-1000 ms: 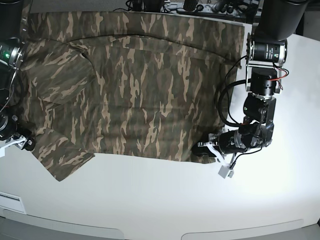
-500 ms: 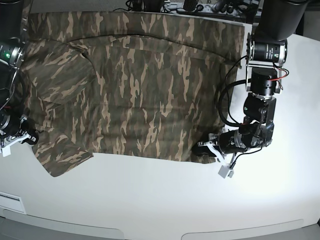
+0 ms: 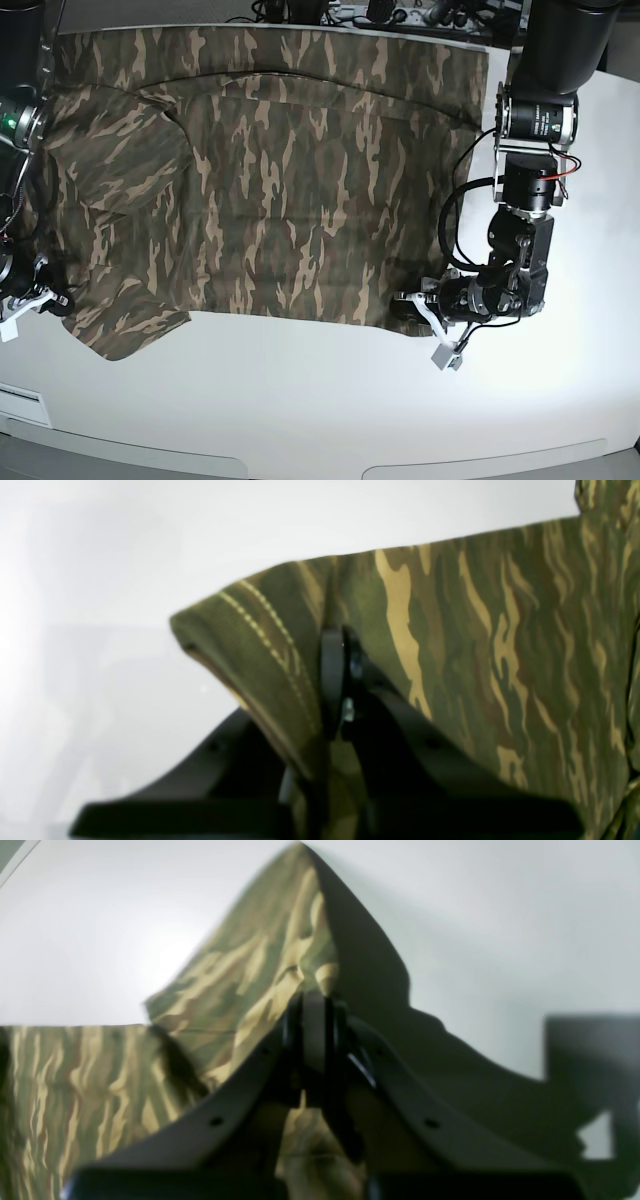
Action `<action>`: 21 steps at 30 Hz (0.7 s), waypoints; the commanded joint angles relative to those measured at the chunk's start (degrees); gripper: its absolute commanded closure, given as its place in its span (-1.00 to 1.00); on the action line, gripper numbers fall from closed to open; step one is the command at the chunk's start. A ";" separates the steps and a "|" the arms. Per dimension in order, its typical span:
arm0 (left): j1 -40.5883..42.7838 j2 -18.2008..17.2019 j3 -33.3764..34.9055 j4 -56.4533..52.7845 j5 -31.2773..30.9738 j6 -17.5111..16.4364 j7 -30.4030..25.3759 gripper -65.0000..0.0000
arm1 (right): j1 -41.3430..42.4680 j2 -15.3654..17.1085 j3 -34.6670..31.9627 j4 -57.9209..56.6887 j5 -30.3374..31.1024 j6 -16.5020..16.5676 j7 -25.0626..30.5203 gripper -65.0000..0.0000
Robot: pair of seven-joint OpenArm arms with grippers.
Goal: Fold the T-shirt properly
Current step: 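Lift the hem with both grippers and fold it toward the collar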
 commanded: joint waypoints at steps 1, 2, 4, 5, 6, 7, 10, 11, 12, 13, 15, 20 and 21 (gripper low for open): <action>-1.88 -0.35 -0.07 0.70 -0.55 -1.27 -0.22 1.00 | 0.81 1.84 0.22 2.97 2.14 0.71 1.01 1.00; -1.81 -0.44 -0.07 0.70 -0.61 -2.14 0.26 1.00 | -0.37 2.21 0.22 5.03 2.75 0.71 1.09 1.00; -1.51 -0.59 -0.07 0.74 -0.92 -4.46 0.55 1.00 | -3.65 3.39 0.22 9.79 4.04 0.71 1.09 1.00; -1.33 -0.63 -0.07 0.81 -1.57 -5.84 0.52 1.00 | -5.53 4.04 0.22 12.00 4.42 0.71 1.09 1.00; -1.16 -0.79 -0.07 1.01 -2.62 -7.21 0.52 1.00 | -7.39 4.59 0.22 14.16 4.76 0.71 1.11 1.00; -0.98 -0.87 -0.07 1.20 -3.85 -8.76 0.52 1.00 | -9.29 5.11 0.22 16.06 5.53 0.71 1.09 1.00; -0.76 -1.11 -0.07 1.92 -8.02 -12.62 0.61 1.00 | -14.69 6.43 0.22 20.79 7.23 0.71 1.09 1.00; -0.74 -1.16 -0.07 2.40 -9.09 -12.62 0.96 1.00 | -16.22 6.84 0.22 22.10 7.23 0.71 1.09 1.00; -0.72 -1.25 -0.04 2.95 -9.99 -12.62 1.88 1.00 | -17.46 7.32 0.24 23.17 7.23 0.71 1.09 1.00; -0.72 -1.38 -0.04 3.65 -10.84 -12.62 2.97 1.00 | -18.67 7.89 0.24 24.02 7.23 0.71 1.09 1.00; -0.72 -1.88 -0.02 5.22 -12.72 -12.62 5.09 1.00 | -20.52 9.42 0.24 25.14 7.30 0.71 1.11 1.00; -0.70 -4.26 0.04 8.24 -14.82 -12.62 6.49 1.00 | -22.47 12.92 0.31 25.70 11.54 0.71 -0.35 1.00; -0.61 -4.76 0.04 8.57 -15.26 -12.62 6.86 1.00 | -22.47 13.31 0.31 25.70 11.80 0.71 -1.03 1.00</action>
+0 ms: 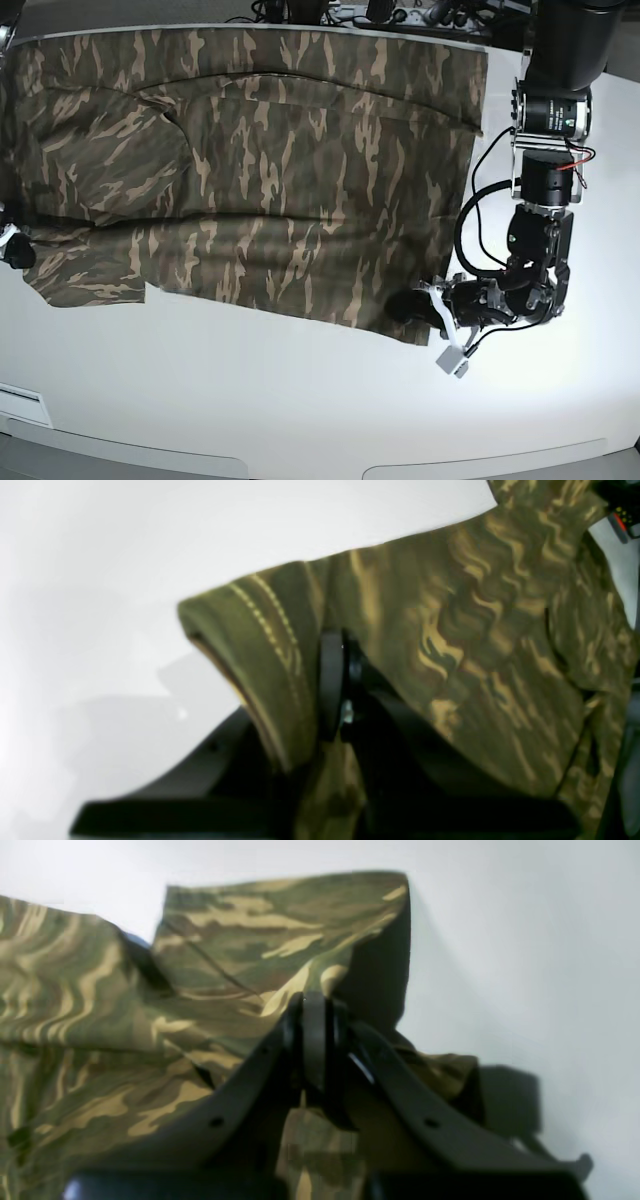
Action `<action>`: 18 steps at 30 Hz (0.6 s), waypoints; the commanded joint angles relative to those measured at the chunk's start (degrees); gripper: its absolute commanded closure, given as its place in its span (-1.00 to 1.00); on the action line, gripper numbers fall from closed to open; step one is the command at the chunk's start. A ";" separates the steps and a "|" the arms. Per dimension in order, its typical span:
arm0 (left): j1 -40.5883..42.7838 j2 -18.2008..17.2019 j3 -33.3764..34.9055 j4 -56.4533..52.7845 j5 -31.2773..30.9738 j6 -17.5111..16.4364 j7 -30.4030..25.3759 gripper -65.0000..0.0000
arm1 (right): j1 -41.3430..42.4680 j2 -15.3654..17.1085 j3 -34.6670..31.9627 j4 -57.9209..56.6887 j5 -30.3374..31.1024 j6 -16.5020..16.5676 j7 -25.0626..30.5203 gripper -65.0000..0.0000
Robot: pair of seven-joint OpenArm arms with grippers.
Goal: Fold the T-shirt properly
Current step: 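Lift the hem with both grippers and fold it toward the collar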
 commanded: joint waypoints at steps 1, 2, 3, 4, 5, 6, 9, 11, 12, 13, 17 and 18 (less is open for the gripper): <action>-1.68 -1.03 -0.28 1.25 -2.38 -0.52 -0.39 1.00 | 0.94 2.16 0.61 1.03 1.05 0.28 0.50 1.00; -1.44 -1.46 -0.28 1.46 -3.78 -0.52 0.09 1.00 | 0.92 2.45 0.61 1.03 1.07 0.28 0.37 1.00; -1.01 -1.81 -0.28 1.70 -4.98 -0.52 0.57 1.00 | 0.92 2.49 0.61 1.03 1.07 0.28 0.33 1.00; -0.37 -1.97 -0.28 2.10 -5.90 -0.52 1.05 1.00 | 0.92 2.60 0.59 1.03 1.03 0.28 0.33 1.00; 0.35 -2.12 -0.28 2.73 -6.75 -0.52 1.95 1.00 | 0.92 2.62 0.59 1.03 1.01 0.28 0.35 1.00; 1.16 -2.14 -0.28 3.52 -7.28 -0.52 2.80 1.00 | 0.92 2.64 0.59 1.03 0.98 0.28 0.52 1.00; 3.80 -2.82 -0.02 6.78 -8.87 -0.52 3.19 1.00 | 0.94 2.62 0.59 1.03 0.83 0.28 0.92 1.00; 5.40 -3.61 0.04 9.99 -9.27 -0.52 3.19 1.00 | 0.94 2.60 0.59 1.03 0.83 0.28 0.94 1.00; 6.05 -4.09 0.04 12.00 -9.22 -0.52 3.21 1.00 | 0.94 2.62 0.59 1.03 0.83 0.28 0.94 1.00; 6.54 -4.81 0.04 14.14 -9.25 -0.52 3.17 1.00 | 0.94 2.62 0.59 1.03 0.83 0.28 0.96 1.00; 7.17 -8.20 0.04 21.81 -9.22 -0.52 3.15 1.00 | 0.94 2.62 0.59 1.03 0.83 0.28 0.96 1.00; 7.13 -9.14 0.04 23.08 -9.22 -0.52 3.13 1.00 | 0.94 2.62 0.59 1.03 0.83 0.28 0.96 1.00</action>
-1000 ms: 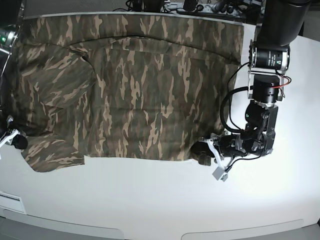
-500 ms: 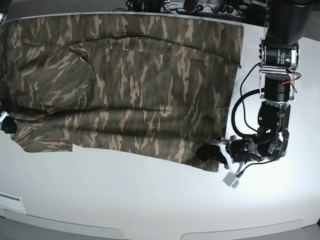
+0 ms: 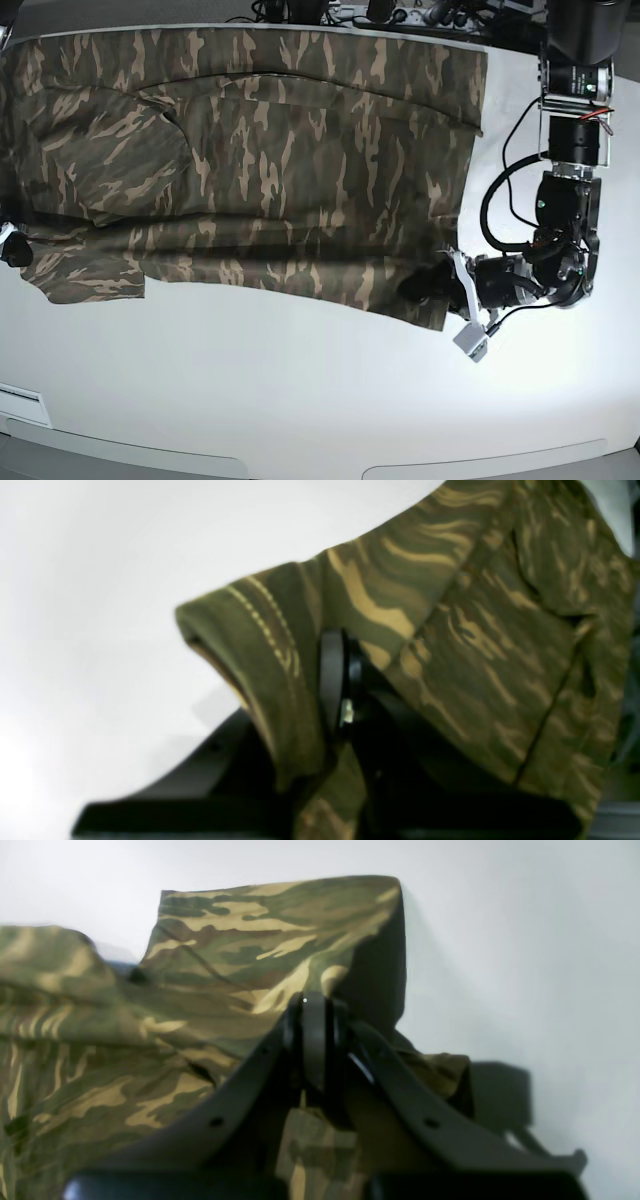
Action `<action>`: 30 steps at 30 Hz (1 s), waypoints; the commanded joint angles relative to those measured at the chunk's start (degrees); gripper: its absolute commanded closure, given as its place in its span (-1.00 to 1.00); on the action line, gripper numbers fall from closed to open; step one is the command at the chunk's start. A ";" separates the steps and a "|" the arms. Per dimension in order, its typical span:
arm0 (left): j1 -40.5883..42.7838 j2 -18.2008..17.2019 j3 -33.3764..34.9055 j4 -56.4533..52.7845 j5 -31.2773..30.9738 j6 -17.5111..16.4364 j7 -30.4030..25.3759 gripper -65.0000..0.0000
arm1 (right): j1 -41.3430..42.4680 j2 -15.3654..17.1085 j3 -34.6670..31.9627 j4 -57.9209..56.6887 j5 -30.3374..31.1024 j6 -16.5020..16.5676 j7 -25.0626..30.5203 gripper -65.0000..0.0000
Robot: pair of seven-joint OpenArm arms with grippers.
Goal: Fold the T-shirt properly
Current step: 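Lift the hem with both grippers and fold it toward the collar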
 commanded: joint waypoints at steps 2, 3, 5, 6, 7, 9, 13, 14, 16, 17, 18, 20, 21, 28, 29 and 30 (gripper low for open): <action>-1.55 -2.64 -0.44 2.36 -1.14 -0.49 -1.36 1.00 | 1.14 1.97 0.59 0.81 0.92 0.08 1.31 1.00; -1.55 -3.41 -0.44 2.51 -1.18 -0.49 -1.60 1.00 | 1.14 1.97 0.59 0.81 0.90 0.08 1.31 1.00; -1.40 -4.46 -0.44 2.51 -1.33 -0.49 -2.01 1.00 | 1.14 1.99 0.59 0.81 0.92 0.08 1.31 1.00; -1.33 -4.87 -0.44 2.51 -1.75 -0.49 -2.16 1.00 | 1.14 1.97 0.59 0.81 0.94 0.08 1.31 1.00; -1.22 -5.09 -0.44 2.51 -2.08 -0.49 -2.14 1.00 | 1.14 1.97 0.59 0.81 1.05 0.08 1.29 1.00; -1.18 -5.46 -0.44 2.51 -2.73 -0.49 -2.14 1.00 | 1.14 1.97 0.59 0.81 1.16 0.08 1.29 1.00; -1.05 -6.16 -0.44 2.51 -8.59 -0.49 0.68 1.00 | 1.14 2.12 0.59 0.81 3.17 0.08 0.22 1.00; -1.07 -6.16 -0.44 2.51 -10.71 -0.49 2.34 1.00 | 1.14 2.19 0.59 0.81 4.13 0.08 -1.09 1.00; -0.90 -6.16 -0.44 2.51 -15.47 -0.49 6.21 1.00 | 1.14 2.25 0.59 0.81 6.73 0.08 -4.70 1.00; -0.76 -6.16 -0.44 2.51 -17.84 -0.49 8.22 1.00 | 1.11 2.27 0.59 0.81 7.89 0.08 -6.34 1.00; -0.57 -6.19 -0.44 2.51 -20.28 -0.49 10.29 1.00 | 1.11 2.25 0.59 0.81 8.66 0.08 -7.74 1.00; -0.09 -6.58 -0.44 2.51 -25.11 -0.49 14.12 1.00 | 1.11 2.29 0.59 0.81 8.39 0.08 -9.01 1.00; 0.31 -7.04 -0.44 2.51 -26.04 -0.49 15.30 1.00 | 1.07 2.43 0.59 0.81 8.31 0.08 -9.46 1.00; 4.85 -11.06 -0.44 2.51 -26.04 -0.49 16.08 1.00 | 0.96 3.19 0.59 0.79 5.95 0.08 -13.27 1.00; 5.75 -11.10 -0.44 2.51 -26.04 -0.49 16.08 1.00 | 0.98 3.04 0.57 0.79 5.97 0.08 -13.97 1.00; 6.62 -11.06 -0.44 2.51 -26.04 -0.49 16.06 1.00 | 0.96 2.95 0.57 0.79 5.97 0.08 -14.38 1.00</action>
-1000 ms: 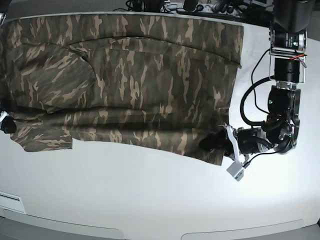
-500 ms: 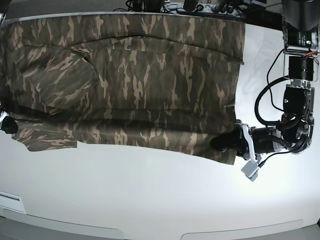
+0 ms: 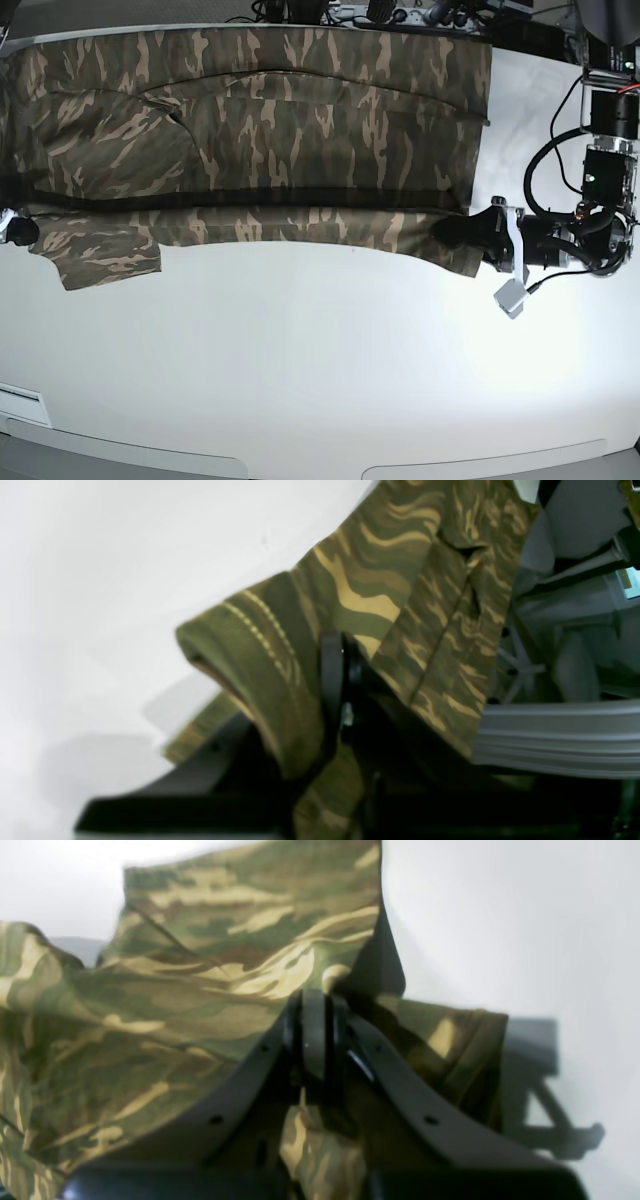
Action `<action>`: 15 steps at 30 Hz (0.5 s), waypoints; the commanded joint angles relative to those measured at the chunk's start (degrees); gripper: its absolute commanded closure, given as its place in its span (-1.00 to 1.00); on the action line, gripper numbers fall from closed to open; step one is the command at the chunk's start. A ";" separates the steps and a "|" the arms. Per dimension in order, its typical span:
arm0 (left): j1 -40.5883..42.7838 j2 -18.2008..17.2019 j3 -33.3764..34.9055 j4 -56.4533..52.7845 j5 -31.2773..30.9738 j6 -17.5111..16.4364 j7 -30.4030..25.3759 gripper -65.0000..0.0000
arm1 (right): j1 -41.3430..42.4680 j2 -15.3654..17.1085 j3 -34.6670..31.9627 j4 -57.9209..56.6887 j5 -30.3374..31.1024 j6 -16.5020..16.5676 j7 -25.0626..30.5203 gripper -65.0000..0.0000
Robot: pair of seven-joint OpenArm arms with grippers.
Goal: Fold the T-shirt properly
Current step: 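Lift the hem with both grippers and fold it toward the collar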
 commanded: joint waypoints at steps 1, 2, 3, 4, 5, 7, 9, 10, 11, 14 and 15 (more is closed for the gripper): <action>-0.20 -1.20 -0.44 0.79 -0.77 -0.47 0.59 1.00 | 1.07 2.05 0.59 0.74 -0.26 -0.07 0.48 1.00; 0.70 -1.09 -0.44 0.79 -0.77 -0.47 0.57 1.00 | 0.72 2.08 0.59 0.74 -0.31 -0.07 0.42 1.00; 1.64 -1.07 -0.44 0.79 -0.77 -0.47 0.57 1.00 | 0.31 2.05 0.59 0.74 -0.39 -0.07 0.44 1.00; 2.56 -0.98 -0.44 0.79 -0.77 -0.47 0.59 1.00 | -0.20 2.05 0.59 0.74 -0.42 -0.07 0.46 1.00; 3.52 -0.94 -0.44 0.79 -0.77 -0.47 0.57 1.00 | -0.94 2.05 0.59 0.74 -0.44 -0.07 0.63 1.00; 5.11 -0.72 -0.44 0.76 -0.77 -0.47 0.59 1.00 | -2.38 2.05 0.59 0.74 -0.46 -0.07 0.96 1.00; 6.36 -0.74 -0.44 0.79 -0.77 -0.47 0.59 1.00 | -3.52 2.08 0.59 0.74 -0.70 -0.07 1.99 1.00; 6.84 -0.76 -0.44 0.76 -0.77 -0.47 0.59 1.00 | -3.67 2.08 0.59 0.74 -1.03 -0.07 2.91 1.00; 7.15 -0.76 -0.44 0.76 -0.77 -0.47 0.60 1.00 | -3.67 2.08 0.59 0.74 -1.36 -0.07 3.52 1.00; 8.02 -0.79 -0.44 0.76 -0.77 -0.47 0.59 1.00 | -3.50 2.08 0.59 0.74 -1.03 -0.07 3.91 1.00; 8.35 -0.76 -0.44 0.76 -0.77 -0.47 0.59 1.00 | -3.54 2.05 0.59 0.74 -1.05 -0.07 3.89 1.00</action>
